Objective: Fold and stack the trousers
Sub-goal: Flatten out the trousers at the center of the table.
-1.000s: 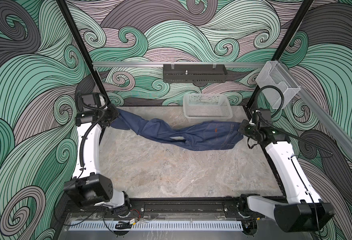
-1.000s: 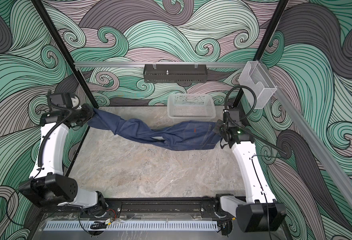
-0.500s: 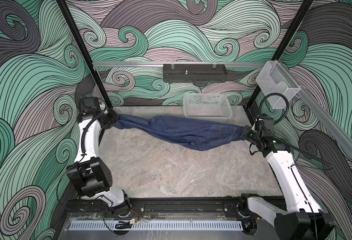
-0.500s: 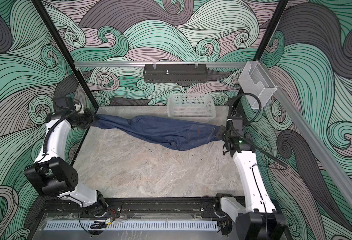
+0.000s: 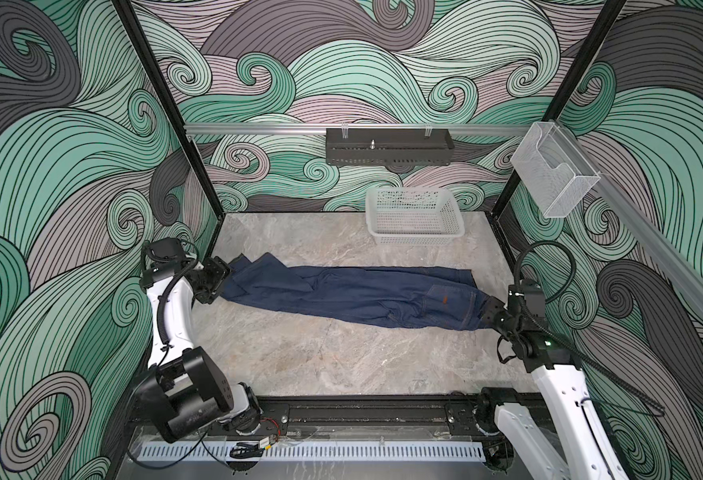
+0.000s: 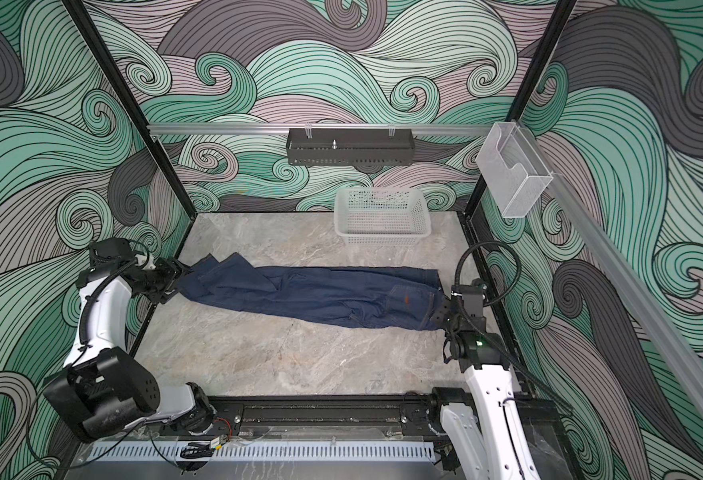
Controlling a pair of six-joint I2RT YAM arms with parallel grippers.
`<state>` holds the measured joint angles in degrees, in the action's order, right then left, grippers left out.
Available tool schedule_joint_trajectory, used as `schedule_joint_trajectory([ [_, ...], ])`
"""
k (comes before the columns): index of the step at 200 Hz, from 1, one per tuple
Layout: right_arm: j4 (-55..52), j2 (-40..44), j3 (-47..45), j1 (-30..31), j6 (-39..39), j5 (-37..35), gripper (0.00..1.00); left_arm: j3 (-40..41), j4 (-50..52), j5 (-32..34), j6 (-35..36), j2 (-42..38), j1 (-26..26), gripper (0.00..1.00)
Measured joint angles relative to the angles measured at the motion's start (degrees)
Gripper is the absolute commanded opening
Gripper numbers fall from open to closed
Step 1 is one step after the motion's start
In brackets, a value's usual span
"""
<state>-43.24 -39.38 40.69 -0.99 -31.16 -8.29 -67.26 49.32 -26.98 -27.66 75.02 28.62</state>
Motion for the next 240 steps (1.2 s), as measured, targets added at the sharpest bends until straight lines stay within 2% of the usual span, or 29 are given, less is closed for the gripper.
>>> schedule_joint_trajectory([
  [18, -2.9, 1.6, 1.2, 0.0, -2.6, 0.3, 0.66, 1.1, -0.9, -0.2, -1.6, -1.6, -3.4, 0.66],
  [36, -4.5, 1.0, 2.6, 0.0, -5.0, 1.3, 0.68, 0.8, -1.4, 1.4, -3.8, 0.1, -7.9, 0.65],
  [105, -5.6, -3.4, 3.4, 0.0, -9.0, 3.5, 0.66, -4.0, -3.5, 8.2, -13.5, 16.5, -25.7, 0.74],
  [132, -5.7, -3.3, 3.4, 0.0, -9.7, 3.8, 0.66, -4.0, -4.6, 9.3, -16.8, 21.3, -29.2, 0.74],
  [172, -5.7, -3.7, 3.4, 0.0, -9.9, 4.0, 0.65, -4.6, -4.9, 12.7, -20.6, 26.6, -30.2, 0.73],
  [186, -5.7, -3.7, 3.4, 0.0, -9.9, 3.9, 0.65, -5.4, -5.6, 13.9, -21.7, 28.2, -30.3, 0.70],
  [205, -5.7, -3.8, 3.5, 0.0, -10.0, 3.9, 0.65, -6.5, -7.0, 15.0, -23.4, 30.3, -30.3, 0.61],
  [240, -5.7, -4.9, 3.9, 0.0, -10.1, 3.9, 0.65, -11.2, -8.3, 16.3, -25.5, 34.3, -30.6, 0.39],
])
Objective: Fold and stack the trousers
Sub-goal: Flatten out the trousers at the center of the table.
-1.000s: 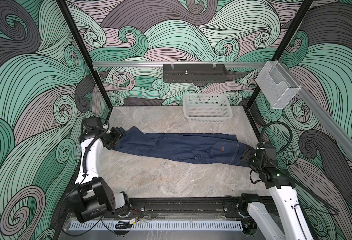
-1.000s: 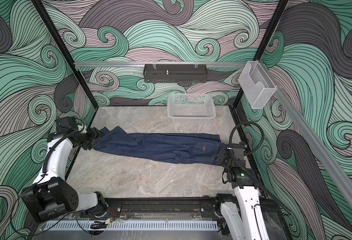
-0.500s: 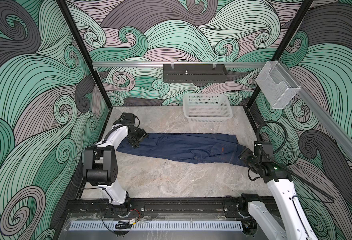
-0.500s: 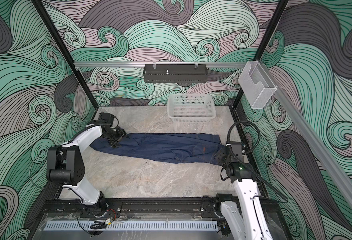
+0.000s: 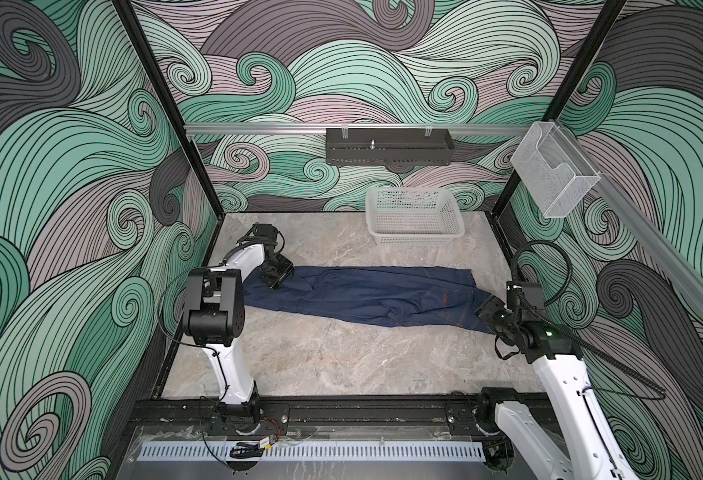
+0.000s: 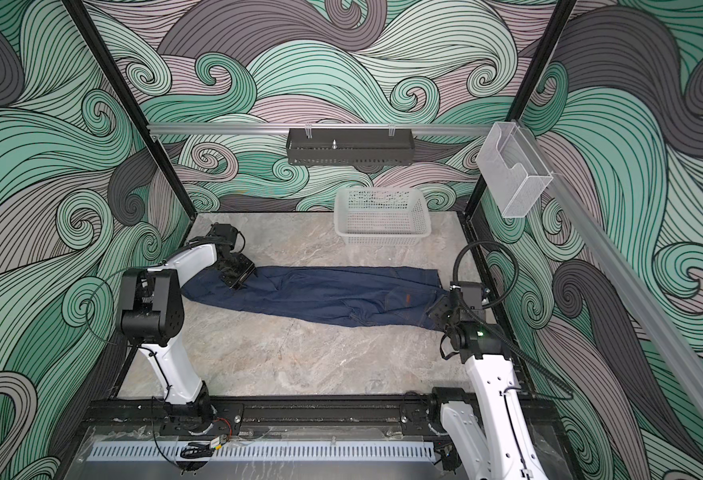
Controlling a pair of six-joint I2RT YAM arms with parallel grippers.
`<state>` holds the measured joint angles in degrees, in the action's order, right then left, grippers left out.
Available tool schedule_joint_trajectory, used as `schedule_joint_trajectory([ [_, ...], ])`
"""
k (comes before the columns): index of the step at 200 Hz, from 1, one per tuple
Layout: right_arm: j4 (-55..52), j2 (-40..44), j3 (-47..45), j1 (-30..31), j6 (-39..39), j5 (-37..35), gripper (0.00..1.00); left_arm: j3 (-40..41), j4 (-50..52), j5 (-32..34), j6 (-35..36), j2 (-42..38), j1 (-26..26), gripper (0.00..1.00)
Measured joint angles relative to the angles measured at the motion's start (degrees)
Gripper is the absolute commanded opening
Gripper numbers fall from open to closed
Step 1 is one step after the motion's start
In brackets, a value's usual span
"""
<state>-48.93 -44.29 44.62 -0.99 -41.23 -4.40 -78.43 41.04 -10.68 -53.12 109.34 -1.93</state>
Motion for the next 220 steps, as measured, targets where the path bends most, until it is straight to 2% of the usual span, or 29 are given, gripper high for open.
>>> schedule_joint_trajectory([
  [24, 0.1, -1.1, 0.6, -0.2, -0.5, 0.0, 0.66, -3.8, -0.7, 0.5, -0.6, 3.2, -0.2, 0.25],
  [47, 0.3, -1.7, 0.9, -0.4, -1.5, 0.0, 0.68, -6.2, -0.8, 0.8, -1.3, 6.1, -0.1, 0.00],
  [75, 0.5, -3.8, 0.9, -1.9, -4.0, 0.2, 0.75, -6.8, -0.5, 0.9, -1.4, 6.7, -0.1, 0.00],
  [96, 0.5, -7.8, 1.3, -5.2, -7.2, 1.6, 0.81, -6.6, -0.9, 0.8, -1.4, 5.3, -0.1, 0.00],
  [134, 2.9, -17.3, 2.8, -11.9, -13.8, 8.2, 0.83, -2.4, -3.2, -1.8, -1.3, -5.7, 1.4, 0.00],
  [177, 5.4, -24.3, 8.1, -13.4, -19.1, 13.4, 0.82, 6.2, -10.3, -12.0, 2.2, -19.0, 6.6, 0.00],
  [220, 4.9, -24.6, 10.5, -14.1, -22.6, 14.0, 0.82, 22.5, -18.3, -23.5, 7.6, -35.2, 12.9, 0.00],
])
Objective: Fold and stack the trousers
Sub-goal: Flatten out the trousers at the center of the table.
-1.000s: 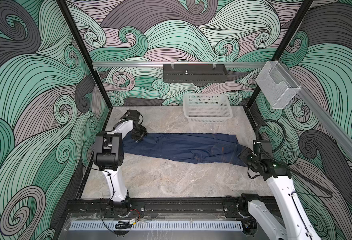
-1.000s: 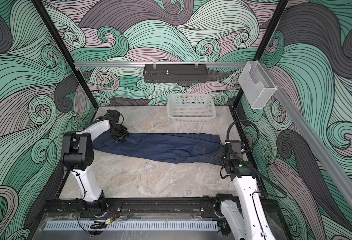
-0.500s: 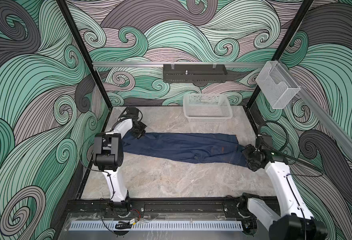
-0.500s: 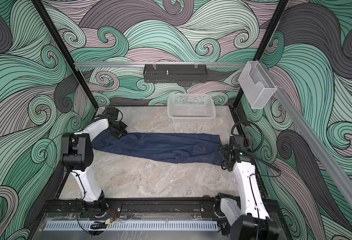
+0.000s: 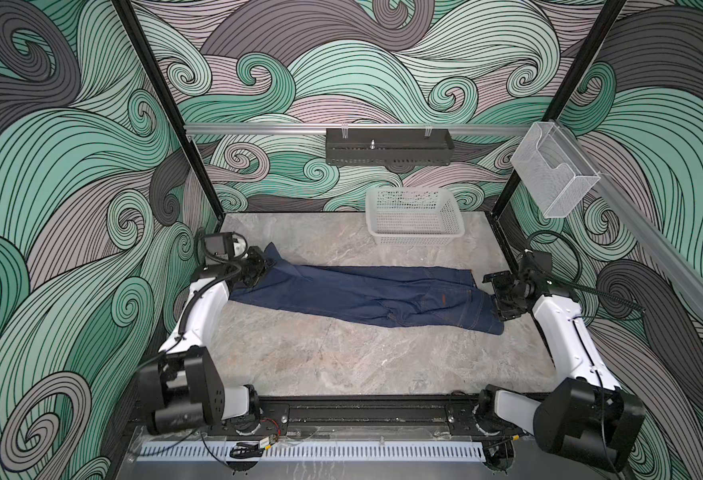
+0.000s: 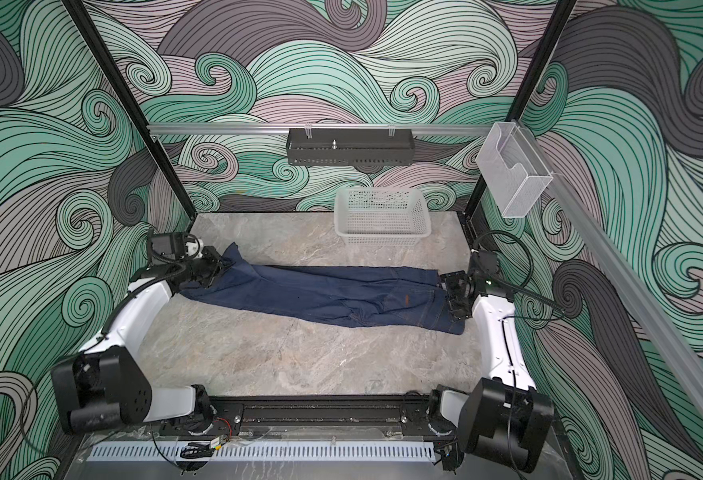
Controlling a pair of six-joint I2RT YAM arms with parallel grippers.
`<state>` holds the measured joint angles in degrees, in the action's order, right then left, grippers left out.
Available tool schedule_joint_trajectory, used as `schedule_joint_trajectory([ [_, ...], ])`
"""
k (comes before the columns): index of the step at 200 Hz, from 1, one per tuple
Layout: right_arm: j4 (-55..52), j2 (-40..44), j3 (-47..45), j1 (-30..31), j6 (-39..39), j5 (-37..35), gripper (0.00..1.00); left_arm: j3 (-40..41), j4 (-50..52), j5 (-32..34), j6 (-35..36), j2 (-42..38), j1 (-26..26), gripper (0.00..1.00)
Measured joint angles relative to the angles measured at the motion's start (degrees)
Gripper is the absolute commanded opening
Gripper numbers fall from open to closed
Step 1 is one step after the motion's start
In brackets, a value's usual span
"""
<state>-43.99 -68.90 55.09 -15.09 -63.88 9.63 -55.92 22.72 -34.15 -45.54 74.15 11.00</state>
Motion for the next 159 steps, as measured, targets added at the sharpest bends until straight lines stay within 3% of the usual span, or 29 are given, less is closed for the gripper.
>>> schedule_joint_trajectory([
  [75, -6.2, -8.7, 6.4, -0.1, -6.2, 0.5, 0.85, 9.2, -5.0, -9.6, 4.3, -16.3, 6.6, 0.00],
  [159, -10.4, -24.9, 16.0, 2.6, -9.6, 1.4, 0.92, 8.3, -5.9, -11.0, 6.9, -17.0, 6.7, 0.00],
])
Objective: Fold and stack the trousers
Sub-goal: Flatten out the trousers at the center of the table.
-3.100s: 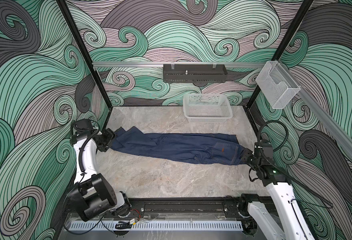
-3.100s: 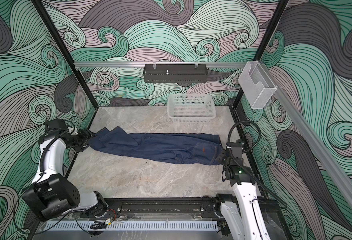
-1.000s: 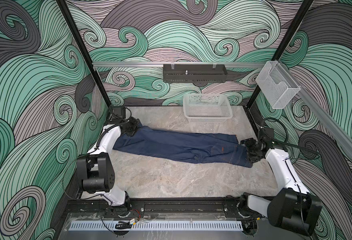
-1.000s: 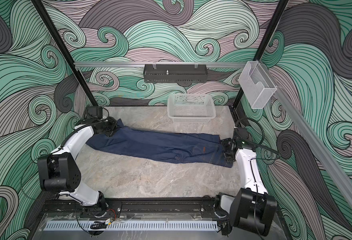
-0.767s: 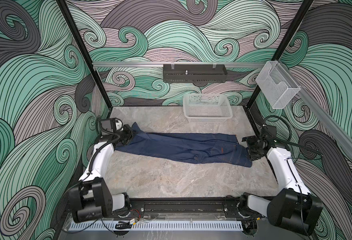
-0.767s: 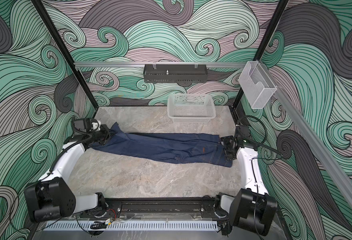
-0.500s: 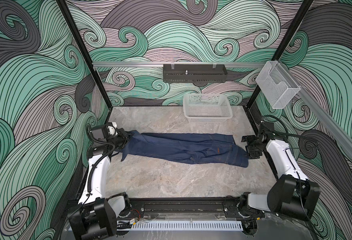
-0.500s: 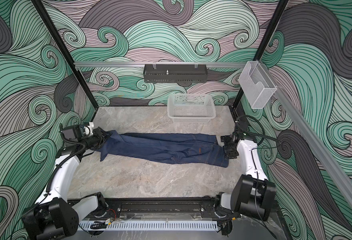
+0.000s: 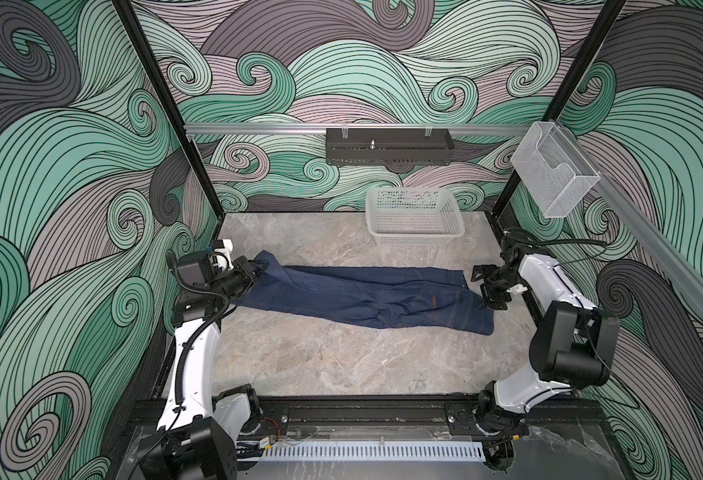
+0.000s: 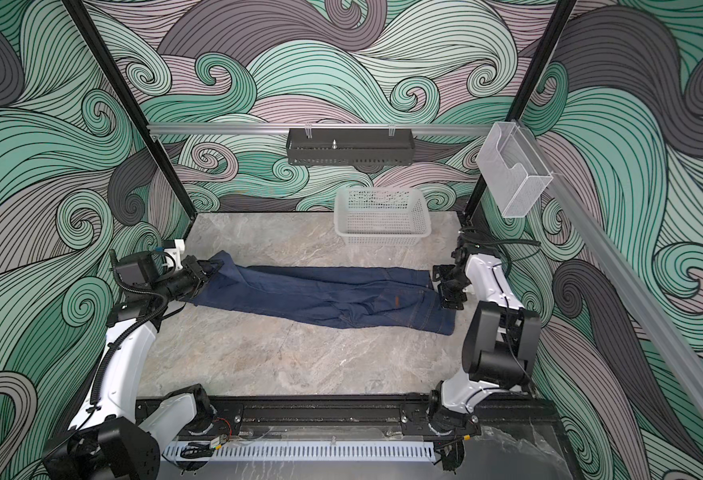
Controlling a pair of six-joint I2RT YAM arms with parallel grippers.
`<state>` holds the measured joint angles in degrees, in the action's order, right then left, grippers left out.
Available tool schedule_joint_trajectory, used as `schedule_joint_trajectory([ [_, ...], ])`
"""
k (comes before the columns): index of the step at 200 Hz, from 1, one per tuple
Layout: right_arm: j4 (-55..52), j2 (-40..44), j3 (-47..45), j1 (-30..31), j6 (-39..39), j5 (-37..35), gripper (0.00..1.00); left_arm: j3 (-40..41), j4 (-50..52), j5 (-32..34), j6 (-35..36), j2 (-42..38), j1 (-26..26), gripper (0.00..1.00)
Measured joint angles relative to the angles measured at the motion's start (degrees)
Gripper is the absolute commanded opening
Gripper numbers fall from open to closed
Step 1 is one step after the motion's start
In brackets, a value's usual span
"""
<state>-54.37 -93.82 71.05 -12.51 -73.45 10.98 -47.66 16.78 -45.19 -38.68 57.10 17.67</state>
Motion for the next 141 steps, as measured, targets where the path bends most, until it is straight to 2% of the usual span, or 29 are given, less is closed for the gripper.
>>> schedule_joint_trajectory([
  [62, -5.6, -14.7, 10.7, -0.3, 0.6, 0.4, 0.95, -1.9, 2.0, 1.8, 1.2, 0.0, 0.0, 0.00],
  [108, -8.2, -18.3, 13.4, -0.7, 0.2, -0.7, 0.95, -1.9, 3.3, 3.2, 1.8, 0.0, 0.0, 0.00],
  [141, -8.7, -21.5, 15.6, -0.7, -0.1, -0.8, 0.91, -1.9, 3.5, 3.9, 2.1, 0.0, 0.0, 0.00],
])
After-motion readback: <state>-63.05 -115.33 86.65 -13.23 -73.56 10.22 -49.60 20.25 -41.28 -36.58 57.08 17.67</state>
